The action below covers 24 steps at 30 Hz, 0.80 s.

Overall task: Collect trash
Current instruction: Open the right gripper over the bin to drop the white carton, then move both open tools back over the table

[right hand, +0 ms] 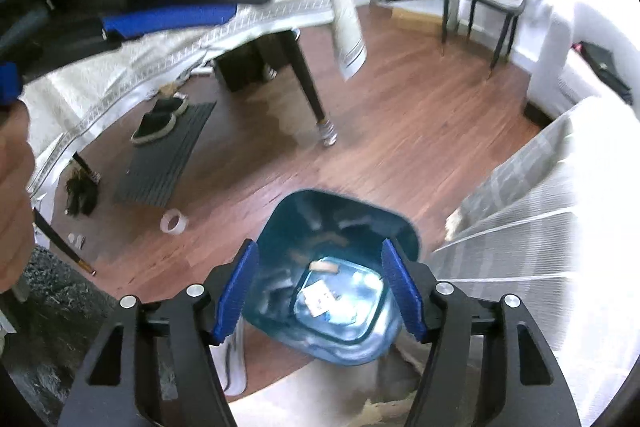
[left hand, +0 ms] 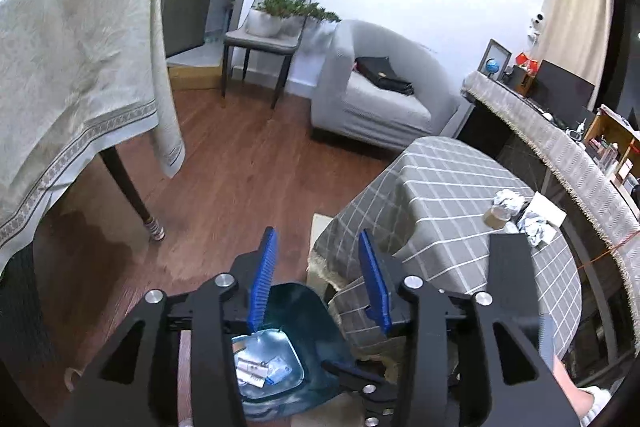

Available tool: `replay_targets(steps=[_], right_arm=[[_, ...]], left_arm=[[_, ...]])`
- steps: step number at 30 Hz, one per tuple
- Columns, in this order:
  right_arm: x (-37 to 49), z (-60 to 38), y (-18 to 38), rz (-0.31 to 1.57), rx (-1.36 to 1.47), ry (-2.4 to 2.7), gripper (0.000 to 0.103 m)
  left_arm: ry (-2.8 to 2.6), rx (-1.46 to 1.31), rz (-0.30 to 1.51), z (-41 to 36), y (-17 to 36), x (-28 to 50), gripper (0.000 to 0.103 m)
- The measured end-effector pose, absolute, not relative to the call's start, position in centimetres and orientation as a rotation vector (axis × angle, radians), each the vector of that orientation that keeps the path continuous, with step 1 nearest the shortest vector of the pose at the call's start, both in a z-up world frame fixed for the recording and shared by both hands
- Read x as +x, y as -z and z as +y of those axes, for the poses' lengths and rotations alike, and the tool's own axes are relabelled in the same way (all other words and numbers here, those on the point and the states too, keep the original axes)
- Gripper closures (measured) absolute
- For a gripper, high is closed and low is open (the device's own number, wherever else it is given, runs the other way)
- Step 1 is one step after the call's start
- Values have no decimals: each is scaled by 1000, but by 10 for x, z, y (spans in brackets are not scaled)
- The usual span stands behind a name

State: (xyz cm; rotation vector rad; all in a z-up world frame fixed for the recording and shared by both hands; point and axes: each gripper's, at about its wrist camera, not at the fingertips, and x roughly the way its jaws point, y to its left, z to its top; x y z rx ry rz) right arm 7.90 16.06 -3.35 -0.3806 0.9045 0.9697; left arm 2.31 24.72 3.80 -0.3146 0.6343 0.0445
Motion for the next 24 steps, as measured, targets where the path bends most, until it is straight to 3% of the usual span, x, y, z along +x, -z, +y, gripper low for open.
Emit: replay_targets(steps=[6,24], right_arm=[[79,137,16,850,-388,-924,40],[101,17,-15,776,-280,-763,40]], left_arm=[[-39,-306,558,238,-56,21,56],[31,-285,585,181,-45,57,48]])
